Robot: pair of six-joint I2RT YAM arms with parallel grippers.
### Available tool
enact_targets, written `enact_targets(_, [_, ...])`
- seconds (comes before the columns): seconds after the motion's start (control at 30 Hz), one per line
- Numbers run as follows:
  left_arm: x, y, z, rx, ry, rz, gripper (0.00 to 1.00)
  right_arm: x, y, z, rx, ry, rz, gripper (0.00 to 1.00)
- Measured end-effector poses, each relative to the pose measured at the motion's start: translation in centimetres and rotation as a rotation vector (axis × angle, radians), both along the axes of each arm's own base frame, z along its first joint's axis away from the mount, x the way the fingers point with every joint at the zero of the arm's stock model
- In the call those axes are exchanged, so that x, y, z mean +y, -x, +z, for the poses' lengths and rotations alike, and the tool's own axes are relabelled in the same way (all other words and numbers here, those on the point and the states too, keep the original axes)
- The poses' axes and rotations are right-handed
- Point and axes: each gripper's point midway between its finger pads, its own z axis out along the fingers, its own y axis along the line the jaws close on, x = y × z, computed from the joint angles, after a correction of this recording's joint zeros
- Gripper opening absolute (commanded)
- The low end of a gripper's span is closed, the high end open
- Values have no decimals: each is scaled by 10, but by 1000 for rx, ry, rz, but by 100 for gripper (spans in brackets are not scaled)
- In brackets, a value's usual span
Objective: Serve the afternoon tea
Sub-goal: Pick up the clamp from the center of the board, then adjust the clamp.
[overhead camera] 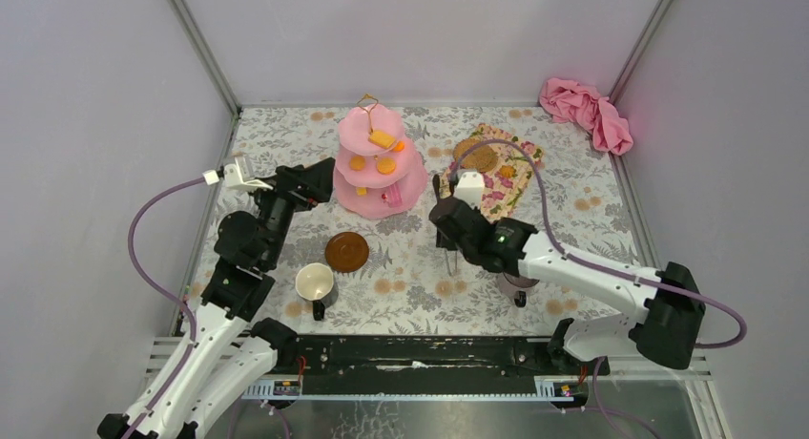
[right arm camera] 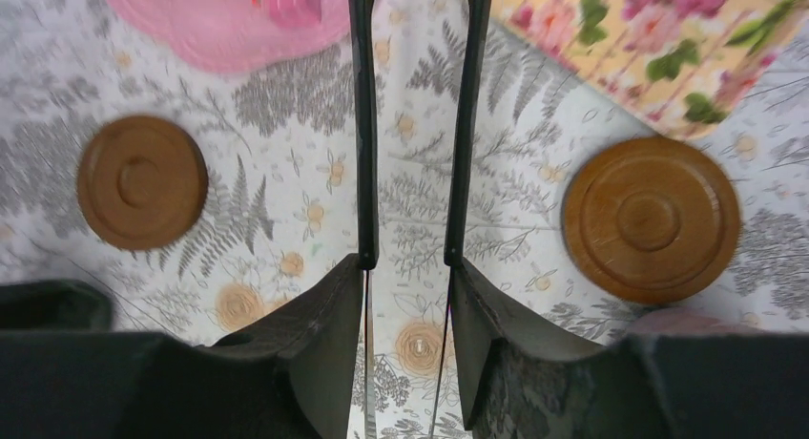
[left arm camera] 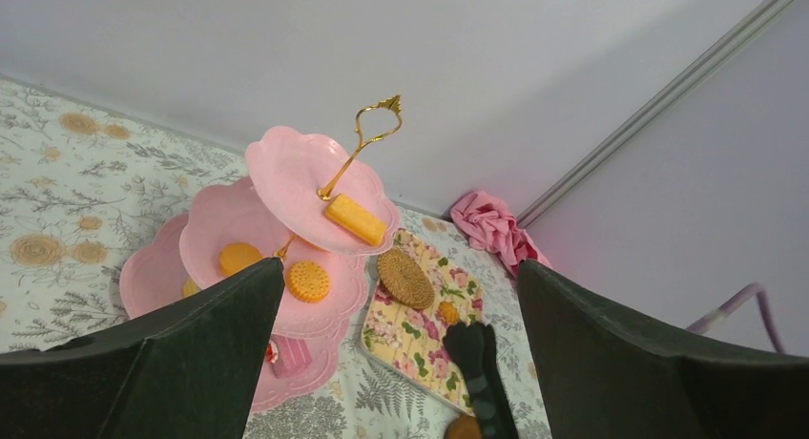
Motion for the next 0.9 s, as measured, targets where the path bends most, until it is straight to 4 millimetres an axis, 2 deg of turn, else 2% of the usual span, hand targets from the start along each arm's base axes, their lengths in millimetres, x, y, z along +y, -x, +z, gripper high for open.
enact_targets(0.17, [-5, 4, 11, -21, -1, -36, 100, -21, -24, 42, -19, -35, -59, 43])
enact_targets(0.3, [-17, 7, 19, -34, -19, -101, 100, -35, -34, 69, -17, -25, -57, 43])
enact_targets(0.5, [-51, 0, 30, -16, -59, -263, 100, -22, -35, 106, -34, -46, 27, 42])
enact_targets(0.6, [-72, -8, 23, 28, -68, -349, 100, -15, -32, 107, -16, -54, 71, 41])
enact_targets(0.8, [-109, -25, -12, 159, -85, -483, 100, -3, -24, 96, 44, -56, 147, 40])
enact_targets(0.9, [-128, -28, -16, 183, -93, -538, 100, 2, -21, 90, 68, -57, 171, 40])
